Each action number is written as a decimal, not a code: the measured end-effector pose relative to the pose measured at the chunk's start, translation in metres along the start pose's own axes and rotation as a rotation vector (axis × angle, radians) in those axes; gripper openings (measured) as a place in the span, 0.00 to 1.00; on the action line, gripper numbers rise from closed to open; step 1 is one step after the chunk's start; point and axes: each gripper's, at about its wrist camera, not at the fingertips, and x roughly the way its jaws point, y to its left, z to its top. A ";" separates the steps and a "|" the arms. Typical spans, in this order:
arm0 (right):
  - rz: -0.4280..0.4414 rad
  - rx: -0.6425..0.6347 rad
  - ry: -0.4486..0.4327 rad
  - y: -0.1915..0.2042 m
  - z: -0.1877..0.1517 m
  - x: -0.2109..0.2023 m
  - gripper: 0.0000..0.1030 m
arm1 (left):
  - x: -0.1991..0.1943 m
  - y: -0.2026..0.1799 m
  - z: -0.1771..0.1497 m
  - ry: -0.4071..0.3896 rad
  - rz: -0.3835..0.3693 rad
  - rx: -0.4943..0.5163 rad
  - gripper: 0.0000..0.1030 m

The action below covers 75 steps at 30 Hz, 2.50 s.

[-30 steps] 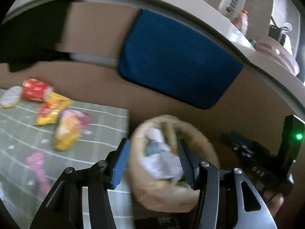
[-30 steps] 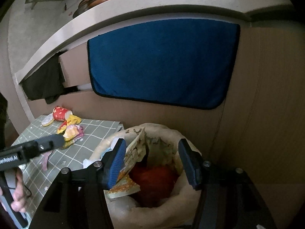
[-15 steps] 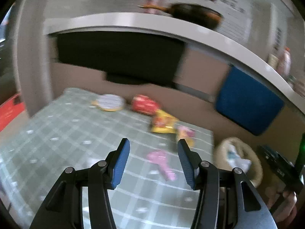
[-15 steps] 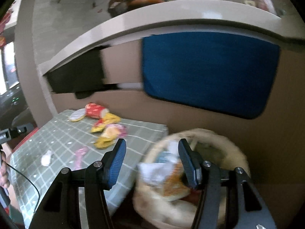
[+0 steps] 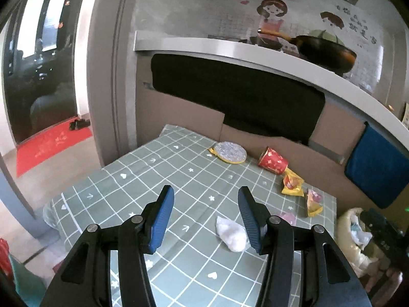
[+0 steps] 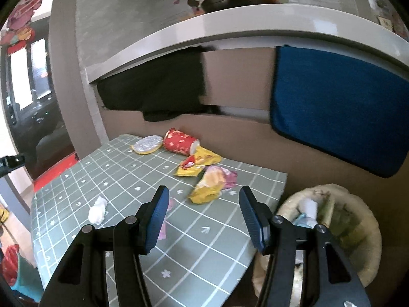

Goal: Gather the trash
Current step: 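Move both open tools back and grasp the small white tissue with the left tool, then grasp the red paper cup with the right tool while the left tool holds the tissue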

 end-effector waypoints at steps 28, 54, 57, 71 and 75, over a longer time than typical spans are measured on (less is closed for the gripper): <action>-0.002 -0.088 0.115 0.007 0.009 0.070 0.53 | 0.151 -0.038 -0.064 0.278 -0.090 0.004 0.23; -0.374 -0.420 0.252 0.117 0.078 0.296 0.38 | 0.126 0.048 -0.055 0.210 -0.203 -0.106 0.24; -0.353 -0.326 0.284 0.073 0.066 0.253 0.38 | 0.130 0.034 -0.057 0.219 -0.243 -0.102 0.23; -0.135 -0.300 0.298 0.046 0.062 0.269 0.38 | 0.137 0.003 -0.059 0.254 -0.254 -0.067 0.24; -0.126 -0.306 0.333 0.054 0.067 0.293 0.06 | 0.140 0.001 -0.057 0.232 -0.228 -0.049 0.24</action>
